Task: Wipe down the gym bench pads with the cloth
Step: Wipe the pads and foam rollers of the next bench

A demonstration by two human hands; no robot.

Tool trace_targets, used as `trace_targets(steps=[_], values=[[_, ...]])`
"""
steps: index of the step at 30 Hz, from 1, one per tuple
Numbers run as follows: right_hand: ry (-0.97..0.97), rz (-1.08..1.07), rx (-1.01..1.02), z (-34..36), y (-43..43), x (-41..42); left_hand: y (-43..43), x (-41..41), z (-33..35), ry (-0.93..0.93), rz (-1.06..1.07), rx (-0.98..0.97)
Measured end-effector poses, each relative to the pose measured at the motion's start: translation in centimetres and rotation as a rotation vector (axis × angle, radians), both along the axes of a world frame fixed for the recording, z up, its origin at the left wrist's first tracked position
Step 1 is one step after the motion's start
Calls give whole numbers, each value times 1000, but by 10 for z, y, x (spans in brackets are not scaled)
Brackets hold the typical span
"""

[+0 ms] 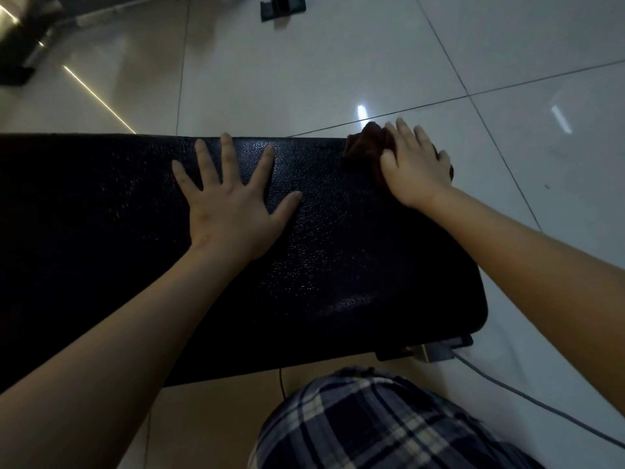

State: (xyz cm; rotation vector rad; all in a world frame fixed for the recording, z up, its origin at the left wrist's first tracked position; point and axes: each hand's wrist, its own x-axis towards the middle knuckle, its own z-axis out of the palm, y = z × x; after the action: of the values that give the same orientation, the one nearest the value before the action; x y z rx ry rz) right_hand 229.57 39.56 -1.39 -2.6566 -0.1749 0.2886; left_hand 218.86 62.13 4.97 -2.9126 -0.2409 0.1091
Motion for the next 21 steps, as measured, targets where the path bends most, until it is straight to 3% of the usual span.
trace_targets(steps=[8,11,16,21], values=[[-123,185,57,-17,-64,-157,1,0,-2,-12,3,-1],[-126,184,72,-23,-70,-178,1,0,-1,-18,2,-5],[-69,30,-31,-8,-27,-100,0,0,-1,-13,2,-1],[15,-49,-8,1,11,6,-1,-1,-1,-9,7,5]])
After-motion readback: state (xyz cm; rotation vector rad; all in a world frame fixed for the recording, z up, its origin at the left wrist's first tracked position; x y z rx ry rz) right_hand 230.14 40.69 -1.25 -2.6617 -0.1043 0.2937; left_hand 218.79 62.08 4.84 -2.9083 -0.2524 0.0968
